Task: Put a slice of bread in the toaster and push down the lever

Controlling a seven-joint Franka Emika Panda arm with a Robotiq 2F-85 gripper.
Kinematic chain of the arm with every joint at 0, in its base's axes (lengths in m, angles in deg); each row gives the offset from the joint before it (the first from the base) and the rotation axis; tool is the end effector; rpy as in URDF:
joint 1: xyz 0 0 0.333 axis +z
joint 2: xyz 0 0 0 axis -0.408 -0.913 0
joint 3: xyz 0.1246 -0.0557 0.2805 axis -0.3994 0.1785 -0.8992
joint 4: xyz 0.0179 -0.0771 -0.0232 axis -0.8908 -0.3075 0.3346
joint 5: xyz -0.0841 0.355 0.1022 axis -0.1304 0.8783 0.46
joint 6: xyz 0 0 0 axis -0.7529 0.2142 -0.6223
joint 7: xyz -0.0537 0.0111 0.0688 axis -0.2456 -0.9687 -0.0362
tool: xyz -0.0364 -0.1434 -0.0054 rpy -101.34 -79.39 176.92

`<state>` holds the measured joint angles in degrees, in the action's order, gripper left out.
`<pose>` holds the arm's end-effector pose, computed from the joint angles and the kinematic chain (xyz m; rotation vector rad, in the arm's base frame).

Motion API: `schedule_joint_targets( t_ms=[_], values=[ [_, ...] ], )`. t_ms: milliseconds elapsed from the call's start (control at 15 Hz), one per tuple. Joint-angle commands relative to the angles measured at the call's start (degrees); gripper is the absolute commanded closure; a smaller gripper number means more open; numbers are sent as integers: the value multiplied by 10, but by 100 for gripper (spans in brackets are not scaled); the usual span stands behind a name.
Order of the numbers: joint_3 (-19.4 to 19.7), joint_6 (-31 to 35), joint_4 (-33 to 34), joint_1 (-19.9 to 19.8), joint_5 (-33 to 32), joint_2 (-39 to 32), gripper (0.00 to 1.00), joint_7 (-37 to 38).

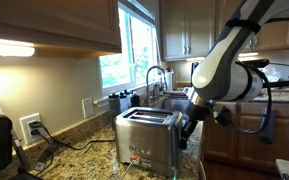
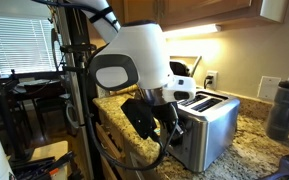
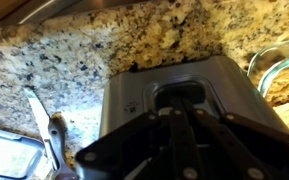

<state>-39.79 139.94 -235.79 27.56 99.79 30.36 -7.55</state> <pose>0.4148 -0.0853 0.2427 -3.0400 0.0895 -0.5747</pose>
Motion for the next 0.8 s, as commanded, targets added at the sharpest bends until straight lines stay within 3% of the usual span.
schedule_joint_targets(
  t_ms=[0, 400, 667, 733],
  values=[
    [1, -32, -3, -31, -68, 24, 96, 35],
    [-7, -129, 19, -90, -258, 68, 96, 162],
    [-20, -248, 61, -95, -320, 130, 95, 220],
    [-22, -279, 73, -91, -323, 144, 70, 224]
  ],
)
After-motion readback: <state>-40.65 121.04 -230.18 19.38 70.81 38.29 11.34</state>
